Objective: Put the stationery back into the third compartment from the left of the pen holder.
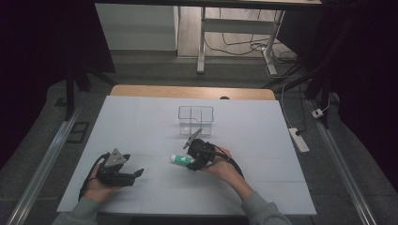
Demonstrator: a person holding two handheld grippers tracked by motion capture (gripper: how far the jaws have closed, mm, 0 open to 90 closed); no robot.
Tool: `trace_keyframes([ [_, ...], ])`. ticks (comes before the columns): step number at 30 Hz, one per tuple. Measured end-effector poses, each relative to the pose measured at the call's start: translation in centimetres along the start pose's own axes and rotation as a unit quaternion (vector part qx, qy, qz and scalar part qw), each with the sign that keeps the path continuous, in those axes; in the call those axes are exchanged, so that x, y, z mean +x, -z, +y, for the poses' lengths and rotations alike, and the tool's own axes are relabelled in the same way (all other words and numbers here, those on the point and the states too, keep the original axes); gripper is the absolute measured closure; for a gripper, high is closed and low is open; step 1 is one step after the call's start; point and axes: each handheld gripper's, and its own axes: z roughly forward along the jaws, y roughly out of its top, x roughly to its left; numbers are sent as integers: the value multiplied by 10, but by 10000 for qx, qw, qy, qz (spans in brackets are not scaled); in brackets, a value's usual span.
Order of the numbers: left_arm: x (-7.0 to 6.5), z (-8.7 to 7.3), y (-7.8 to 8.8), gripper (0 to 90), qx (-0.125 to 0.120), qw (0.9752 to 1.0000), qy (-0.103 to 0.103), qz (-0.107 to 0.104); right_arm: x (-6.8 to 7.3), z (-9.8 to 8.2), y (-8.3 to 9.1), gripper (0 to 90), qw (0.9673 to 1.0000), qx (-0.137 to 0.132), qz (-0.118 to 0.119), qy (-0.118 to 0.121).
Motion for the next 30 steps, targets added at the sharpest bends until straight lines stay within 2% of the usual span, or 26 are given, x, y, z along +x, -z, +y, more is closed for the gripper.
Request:
trace_keyframes([
  [1,0,0,0,204,3,10000,-1,-1,1,0,-2,566,10000,40,-11,0],
  [3,0,0,0,204,4,10000,-11,-2,2,0,-2,591,10000,42,-29,22],
  [5,-1,0,0,204,12,10000,-21,4,2,0,-2,627,9998,94,-28,162],
  [7,-1,0,0,203,21,10000,-30,12,4,0,-2,639,9998,75,-32,188],
  [9,-1,0,0,204,23,10000,-31,13,4,0,-2,641,9993,61,-89,359],
  [11,-1,0,0,204,31,10000,-41,17,5,0,-2,642,9993,46,-102,343],
  [12,-1,0,0,204,37,10000,-48,21,5,0,-2,642,9991,73,-123,406],
  [18,-1,-1,-1,204,46,10000,-53,32,5,0,7,644,9989,-117,-145,429],
  [19,-2,-1,-1,204,49,10000,-62,32,6,0,8,644,9991,-230,-97,336],
  [22,-2,-1,-1,204,53,10000,-74,41,5,0,12,644,9989,-275,-94,379],
  [30,-3,0,-1,204,52,9999,-118,72,6,-2,27,645,9980,-573,0,255],
])
